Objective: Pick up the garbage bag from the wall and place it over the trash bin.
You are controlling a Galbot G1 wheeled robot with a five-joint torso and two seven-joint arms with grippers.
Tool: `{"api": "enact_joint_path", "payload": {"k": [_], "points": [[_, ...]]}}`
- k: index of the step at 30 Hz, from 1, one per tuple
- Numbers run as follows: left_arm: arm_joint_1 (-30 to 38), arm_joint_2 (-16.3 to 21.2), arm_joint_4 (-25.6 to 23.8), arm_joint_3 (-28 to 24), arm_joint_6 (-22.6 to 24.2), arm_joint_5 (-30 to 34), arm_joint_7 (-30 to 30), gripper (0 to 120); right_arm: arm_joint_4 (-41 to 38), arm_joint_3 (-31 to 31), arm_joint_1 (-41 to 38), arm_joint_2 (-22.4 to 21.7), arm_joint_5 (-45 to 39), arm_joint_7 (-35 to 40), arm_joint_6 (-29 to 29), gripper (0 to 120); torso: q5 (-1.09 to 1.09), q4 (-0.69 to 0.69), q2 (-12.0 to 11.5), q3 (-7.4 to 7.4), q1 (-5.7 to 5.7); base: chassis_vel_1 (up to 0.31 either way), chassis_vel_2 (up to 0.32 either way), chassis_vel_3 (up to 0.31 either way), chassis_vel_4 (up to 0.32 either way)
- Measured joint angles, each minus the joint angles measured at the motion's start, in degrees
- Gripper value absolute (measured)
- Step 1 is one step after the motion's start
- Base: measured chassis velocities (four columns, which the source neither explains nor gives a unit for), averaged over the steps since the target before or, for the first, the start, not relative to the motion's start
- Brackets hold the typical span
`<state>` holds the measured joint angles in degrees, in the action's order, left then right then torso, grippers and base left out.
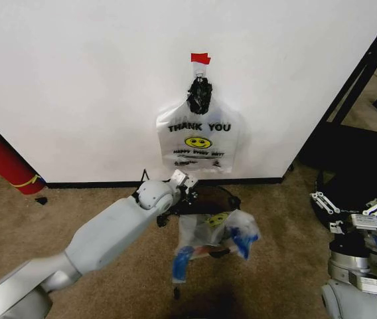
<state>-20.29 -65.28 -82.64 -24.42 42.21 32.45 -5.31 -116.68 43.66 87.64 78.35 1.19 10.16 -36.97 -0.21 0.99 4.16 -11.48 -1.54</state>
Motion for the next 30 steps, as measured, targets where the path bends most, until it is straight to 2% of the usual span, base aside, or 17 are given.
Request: {"api": "enact_joint_path", "payload": {"k": [2, 10, 13, 15, 16, 17, 18, 19, 22, 23, 25, 28, 30], "points": [[-1.9, 0.7, -1.2, 1.1, 0.0, 1.4, 1.6, 0, 0.1, 0.0, -0.1, -0.4, 0.0, 0.0, 0.0, 100, -0.01, -0.01, 0.0, 0.0, 0.0, 0.0, 0.0, 0.0, 0.0], [-7.9, 3.2, -5.7, 6.2, -0.1, 10.9, 11.6, 0, 0.6, -0.5, -0.2, -1.0, -0.1, -0.2, -0.3, 100, -0.02, 0.01, 0.0, 0.01, 0.01, 0.0, 0.0, 0.0, 0.0], [-12.0, 5.0, -9.6, 11.7, -0.1, 20.1, 23.4, 0, 0.9, -1.1, -0.6, -1.1, 0.0, -0.6, -0.3, 100, -0.04, 0.03, 0.0, -0.01, 0.0, 0.0, 0.0, 0.0, 0.0], [-16.8, 6.2, -14.4, 18.2, -0.1, 28.6, 33.3, 0, 1.4, -1.7, -1.1, -1.5, 0.2, -0.9, -0.3, 100, -0.01, -0.04, 0.0, -0.01, 0.0, 0.0, 0.0, 0.0, 0.0], [-16.8, 6.2, -14.4, 18.2, -0.1, 28.6, 33.3, 0, 1.4, -1.7, -1.1, -1.5, 0.2, -0.9, -0.3, 100, -0.01, -0.04, 0.0, -0.01, 0.0, 0.0, 0.0, 0.0, 0.0], [-19.7, 6.5, -17.2, 21.2, -0.1, 33.0, 37.6, 0, 1.7, -2.0, -1.2, -1.6, 0.5, -1.0, -0.3, 100, -0.01, -0.05, 0.0, -0.01, 0.0, 0.0, 0.0, 0.0, 0.0], [-23.3, 6.7, -20.2, 24.1, -0.6, 35.9, 40.6, 0, 1.9, -2.3, -1.3, -1.6, 0.7, -1.2, -0.4, 100, -0.02, 0.0, 0.0, -0.01, 0.0, 0.0, 0.0, 0.0, 0.0], [-26.3, 6.7, -22.6, 26.3, -2.0, 37.3, 42.9, 0, 2.0, -2.6, -1.3, -1.6, 0.9, -1.4, -0.5, 100, -0.02, 0.01, 0.0, -0.01, 0.0, 0.0, 0.0, 0.0, 0.0], [-32.9, 4.0, -28.0, 30.0, -7.2, 40.9, 51.5, 0, 1.8, -2.9, -1.2, -1.3, 1.3, -1.8, -0.7, 100, -0.02, -0.03, 0.0, 0.0, 0.0, 0.0, 0.0, 0.0, 0.0], [-32.9, 4.0, -28.0, 30.0, -7.2, 40.9, 51.5, 0, 1.8, -2.9, -1.2, -1.3, 1.3, -1.8, -0.7, 100, -0.02, -0.03, 0.0, 0.0, 0.0, 0.0, 0.0, 0.0, 0.0], [-35.8, 1.1, -29.9, 31.1, -11.0, 41.0, 55.7, 0, 1.6, -2.8, -0.6, -0.9, 1.7, -1.8, -1.1, 100, -0.02, 0.04, 0.0, 0.0, 0.0, 0.0, 0.0, 0.0, 0.0], [-43.3, -3.2, -33.3, 32.4, -15.3, 39.0, 59.4, 0, 1.0, -2.8, 0.3, -0.7, 2.0, -2.0, -2.0, 100, -0.01, -0.01, 0.0, 0.0, 0.0, 0.0, 0.0, 0.0, 0.0], [-47.6, -5.6, -34.0, 32.7, -17.7, 34.2, 59.2, 0, 0.3, -2.6, 1.1, -0.7, 2.0, -2.0, -2.5, 100, -0.01, -0.02, 0.0, 0.0, 0.01, 0.0, 0.0, 0.0, 0.0]]}}
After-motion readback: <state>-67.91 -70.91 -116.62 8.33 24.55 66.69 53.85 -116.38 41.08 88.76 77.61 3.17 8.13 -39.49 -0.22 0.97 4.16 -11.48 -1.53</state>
